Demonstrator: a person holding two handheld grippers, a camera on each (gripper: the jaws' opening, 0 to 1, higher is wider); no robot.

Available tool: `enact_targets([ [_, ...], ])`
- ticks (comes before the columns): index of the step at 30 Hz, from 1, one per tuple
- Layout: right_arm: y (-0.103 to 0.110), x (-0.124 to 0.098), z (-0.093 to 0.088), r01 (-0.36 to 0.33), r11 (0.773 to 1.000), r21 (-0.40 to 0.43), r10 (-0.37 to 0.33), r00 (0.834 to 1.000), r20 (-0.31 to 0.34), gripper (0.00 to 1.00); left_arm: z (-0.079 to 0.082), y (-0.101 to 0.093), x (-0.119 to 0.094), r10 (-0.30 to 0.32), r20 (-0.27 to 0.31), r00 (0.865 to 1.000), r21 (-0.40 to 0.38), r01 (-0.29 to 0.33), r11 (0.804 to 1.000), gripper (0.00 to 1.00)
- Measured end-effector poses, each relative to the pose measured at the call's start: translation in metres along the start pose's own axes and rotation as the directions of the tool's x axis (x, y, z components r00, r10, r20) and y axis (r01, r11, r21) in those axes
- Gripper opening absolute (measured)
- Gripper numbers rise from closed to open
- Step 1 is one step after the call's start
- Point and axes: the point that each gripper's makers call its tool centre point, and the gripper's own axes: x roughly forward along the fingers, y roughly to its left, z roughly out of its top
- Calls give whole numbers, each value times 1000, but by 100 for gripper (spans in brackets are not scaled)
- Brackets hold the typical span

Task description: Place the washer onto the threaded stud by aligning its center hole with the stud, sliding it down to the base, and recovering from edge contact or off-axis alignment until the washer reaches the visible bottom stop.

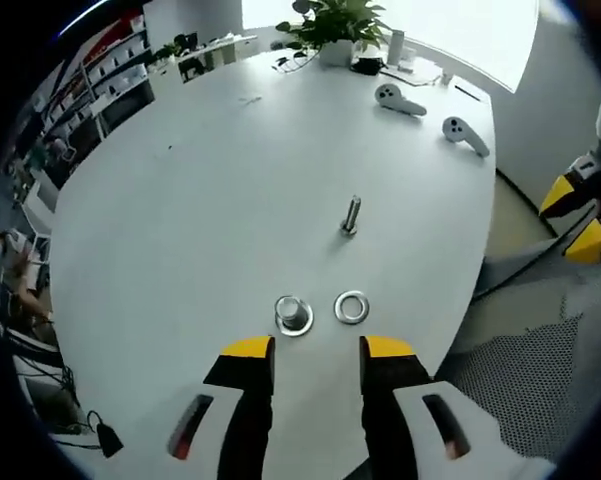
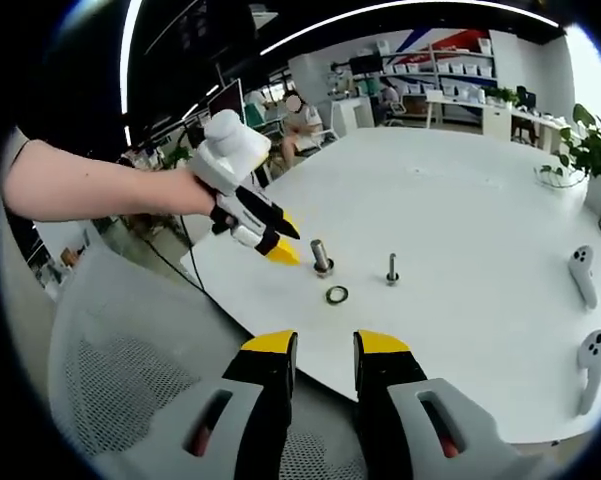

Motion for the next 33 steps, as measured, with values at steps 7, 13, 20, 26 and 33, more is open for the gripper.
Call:
enact_targets([
  [7,0,0,0,-1,1000,-5,1,1000,0,25,-2,-18,5,-10,3,1000,6,10,1000,33],
  [13,-2,-1,0,8,1000,3,-8,1000,5,25,-5,-31,11,-37,-19,999,0,37,999,33],
  [20,-2,-1,-2,9,1000,3,-9,1000,-7,25,1,-42,21,-71,-17,997,-4,71,997,33],
  [26,-4,-2,0,17,1000,22,-17,1000,11,25,0,-39,33,-85,-44,995,4,86,996,32],
  [33,-5,-2,0,22,999,24,-22,1000,14,25,1,-45,57,-109,-109,988,69,117,991,31],
])
